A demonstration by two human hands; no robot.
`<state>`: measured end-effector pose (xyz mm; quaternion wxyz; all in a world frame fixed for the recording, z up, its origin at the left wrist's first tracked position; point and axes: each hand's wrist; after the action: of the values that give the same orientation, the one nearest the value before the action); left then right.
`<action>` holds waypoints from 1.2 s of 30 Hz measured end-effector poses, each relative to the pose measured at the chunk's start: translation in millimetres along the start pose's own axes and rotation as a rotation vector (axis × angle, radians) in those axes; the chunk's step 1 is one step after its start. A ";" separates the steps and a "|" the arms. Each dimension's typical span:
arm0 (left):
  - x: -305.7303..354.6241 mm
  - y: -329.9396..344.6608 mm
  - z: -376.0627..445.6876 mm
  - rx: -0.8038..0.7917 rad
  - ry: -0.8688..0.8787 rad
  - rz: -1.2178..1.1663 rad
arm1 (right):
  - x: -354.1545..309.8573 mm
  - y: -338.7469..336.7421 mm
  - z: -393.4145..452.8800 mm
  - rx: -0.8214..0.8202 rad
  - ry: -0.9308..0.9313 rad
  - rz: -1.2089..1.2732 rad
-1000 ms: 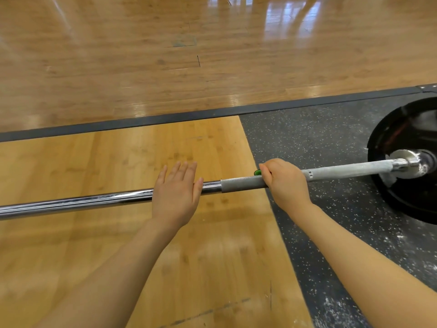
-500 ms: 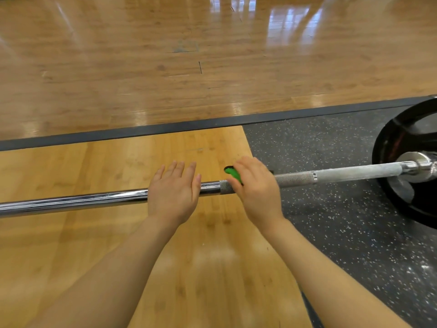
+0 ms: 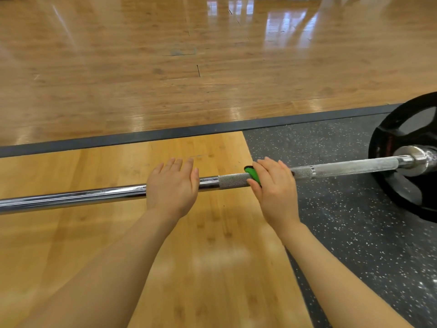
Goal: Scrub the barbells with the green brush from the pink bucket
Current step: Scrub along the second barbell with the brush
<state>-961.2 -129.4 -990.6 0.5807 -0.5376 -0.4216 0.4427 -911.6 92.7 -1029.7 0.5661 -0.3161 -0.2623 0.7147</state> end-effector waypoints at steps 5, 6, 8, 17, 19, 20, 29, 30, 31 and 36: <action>-3.0 0.9 9.4 0.018 0.003 -0.014 | -43.0 19.5 10.2 0.015 -0.025 0.083; -3.6 0.8 10.7 0.019 0.003 -0.017 | -50.3 23.8 12.3 0.013 -0.044 0.079; -3.7 0.9 13.4 0.024 0.006 -0.022 | -54.3 28.0 17.5 0.021 -0.066 0.055; -6.4 0.4 20.7 0.027 0.006 -0.011 | 13.3 15.9 10.5 0.028 0.010 -0.096; -6.8 0.6 21.0 0.025 0.012 -0.012 | 24.6 13.7 8.9 0.023 0.032 -0.086; -6.8 0.7 21.5 0.023 0.015 -0.014 | 26.9 13.3 9.0 0.020 0.031 -0.068; 10.1 -17.6 24.2 -0.060 0.059 0.007 | 54.1 -28.9 25.8 0.042 0.122 0.125; 20.8 -19.8 25.4 -0.057 0.085 0.000 | 63.6 -34.6 27.1 0.046 0.128 0.111; 33.4 -21.3 27.8 -0.054 0.107 -0.013 | 73.0 -39.4 27.7 0.044 0.139 0.098; 93.7 -15.8 42.2 -0.100 0.091 -0.083 | 96.7 -50.2 27.1 0.043 0.179 0.087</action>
<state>-977.4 -28.6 -970.7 0.5896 -0.5676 -0.4383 0.3716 -914.9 197.6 -989.9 0.5623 -0.3777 -0.1810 0.7130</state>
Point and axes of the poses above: each hand's wrist, its own z-axis towards the middle knuckle, its own y-axis out of the palm, x = y × z, and after that the axes turned 1 degree about -x, right-handed
